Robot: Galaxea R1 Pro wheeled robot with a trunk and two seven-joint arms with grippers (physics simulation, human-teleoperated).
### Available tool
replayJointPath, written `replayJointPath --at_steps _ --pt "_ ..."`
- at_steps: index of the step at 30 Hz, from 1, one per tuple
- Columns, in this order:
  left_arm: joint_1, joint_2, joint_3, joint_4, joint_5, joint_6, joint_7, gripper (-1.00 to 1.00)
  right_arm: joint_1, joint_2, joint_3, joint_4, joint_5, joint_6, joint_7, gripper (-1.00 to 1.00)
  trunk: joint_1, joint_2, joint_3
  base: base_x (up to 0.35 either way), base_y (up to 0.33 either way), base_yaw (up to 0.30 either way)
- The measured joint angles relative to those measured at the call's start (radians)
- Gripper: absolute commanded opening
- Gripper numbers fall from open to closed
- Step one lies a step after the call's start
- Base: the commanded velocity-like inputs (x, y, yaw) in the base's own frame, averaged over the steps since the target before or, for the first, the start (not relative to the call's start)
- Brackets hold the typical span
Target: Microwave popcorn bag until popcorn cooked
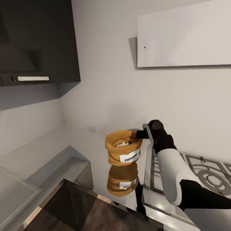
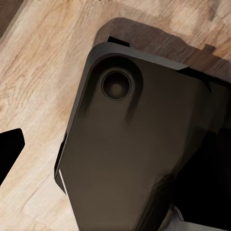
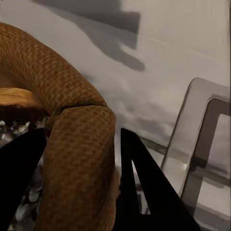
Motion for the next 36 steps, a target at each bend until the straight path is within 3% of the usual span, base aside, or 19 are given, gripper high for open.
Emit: replayJointPath --at_steps 19,26,29,33,36 --pt "0.000 -0.001 0.001 0.000 0.001 0.001 0.001 1.00 0.000 -0.003 -0.003 -0.009 0.000 0.000 0.000 -1.00 0.001 0.000 0.000 -0.322 0.000 0.000" --pt "0.000 -0.001 0.001 0.000 0.001 0.001 0.001 1.00 0.000 -0.003 -0.006 -0.179 0.000 0.000 0.005 -1.00 0.001 0.000 0.000 -0.346 0.000 0.000" --pt "0.000 -0.001 0.001 0.000 0.001 0.001 0.001 1.00 0.000 -0.002 -0.023 -0.183 -0.001 0.000 0.008 -1.00 0.001 0.000 0.000 -0.346 0.000 0.000" --pt "0.000 0.000 0.003 0.000 0.001 0.001 0.001 1.00 0.000 -0.005 -0.095 -0.177 0.000 0.000 0.007 -1.00 0.001 0.000 0.000 -0.346 0.000 0.000" --pt "0.000 0.000 0.003 0.000 0.001 0.001 0.001 1.00 0.000 -0.007 -0.103 -0.176 -0.001 0.000 0.007 -1.00 0.001 0.000 0.000 -0.346 0.000 0.000"
